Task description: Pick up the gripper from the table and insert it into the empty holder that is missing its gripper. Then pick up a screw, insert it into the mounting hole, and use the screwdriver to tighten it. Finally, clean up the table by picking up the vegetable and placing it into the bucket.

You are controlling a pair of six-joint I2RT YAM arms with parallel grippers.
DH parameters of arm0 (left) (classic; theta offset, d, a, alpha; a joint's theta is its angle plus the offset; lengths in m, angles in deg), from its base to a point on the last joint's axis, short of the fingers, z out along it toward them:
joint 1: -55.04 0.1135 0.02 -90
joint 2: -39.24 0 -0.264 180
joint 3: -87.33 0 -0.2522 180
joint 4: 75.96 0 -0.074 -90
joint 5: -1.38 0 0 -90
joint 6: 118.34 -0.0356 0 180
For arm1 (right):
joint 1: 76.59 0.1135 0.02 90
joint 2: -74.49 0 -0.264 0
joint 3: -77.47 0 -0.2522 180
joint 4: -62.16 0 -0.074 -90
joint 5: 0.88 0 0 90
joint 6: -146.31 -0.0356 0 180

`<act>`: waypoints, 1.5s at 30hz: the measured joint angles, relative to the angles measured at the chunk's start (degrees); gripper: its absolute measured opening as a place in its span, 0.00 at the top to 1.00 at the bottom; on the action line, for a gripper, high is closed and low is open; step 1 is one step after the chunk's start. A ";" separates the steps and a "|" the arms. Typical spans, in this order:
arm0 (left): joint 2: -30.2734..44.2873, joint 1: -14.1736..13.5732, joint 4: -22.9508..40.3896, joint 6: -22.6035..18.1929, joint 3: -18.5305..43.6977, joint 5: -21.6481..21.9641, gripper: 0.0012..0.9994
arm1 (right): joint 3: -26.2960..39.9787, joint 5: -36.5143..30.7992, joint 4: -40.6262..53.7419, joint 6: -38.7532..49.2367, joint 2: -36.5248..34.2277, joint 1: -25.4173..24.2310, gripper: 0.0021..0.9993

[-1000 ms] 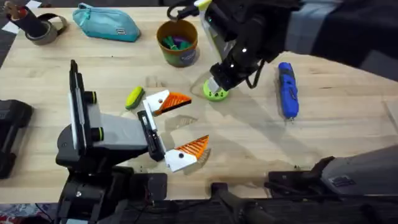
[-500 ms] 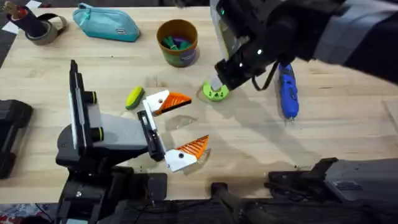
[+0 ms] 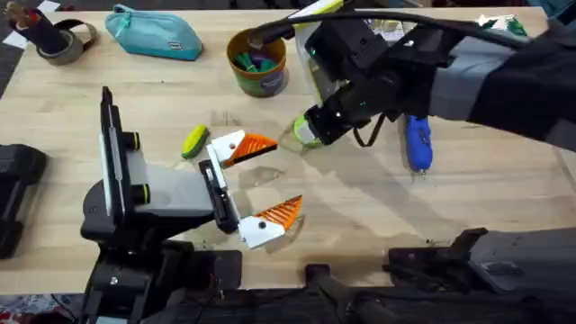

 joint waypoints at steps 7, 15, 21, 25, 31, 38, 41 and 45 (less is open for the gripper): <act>0.00 0.00 0.01 0.00 0.00 0.00 0.01 | -0.09 0.00 -0.50 -0.13 -2.37 0.00 0.66; 0.00 0.00 0.00 0.00 0.00 0.00 0.01 | -1.38 -0.01 -0.72 -0.24 -2.77 0.03 0.66; -0.01 0.00 0.00 0.00 0.00 0.00 0.01 | -3.38 0.00 -0.51 -0.24 -2.77 0.50 0.66; -0.01 0.00 0.01 0.00 0.00 0.00 0.01 | -4.12 -0.01 -0.88 -0.24 -2.67 0.50 0.66; 0.00 0.00 0.00 0.00 0.00 0.00 0.01 | -6.63 -0.01 -5.67 -0.24 0.37 0.86 0.66; 0.00 0.00 0.01 0.00 0.00 0.00 0.01 | -9.04 -0.01 -6.50 -0.24 2.61 1.12 0.66; 0.00 0.00 0.00 0.00 0.00 0.00 0.01 | -9.09 -0.02 -7.45 -0.24 2.61 0.56 0.66; 0.00 0.00 0.00 0.00 0.00 0.00 0.01 | -9.10 -0.02 -8.42 -0.24 2.61 0.19 0.66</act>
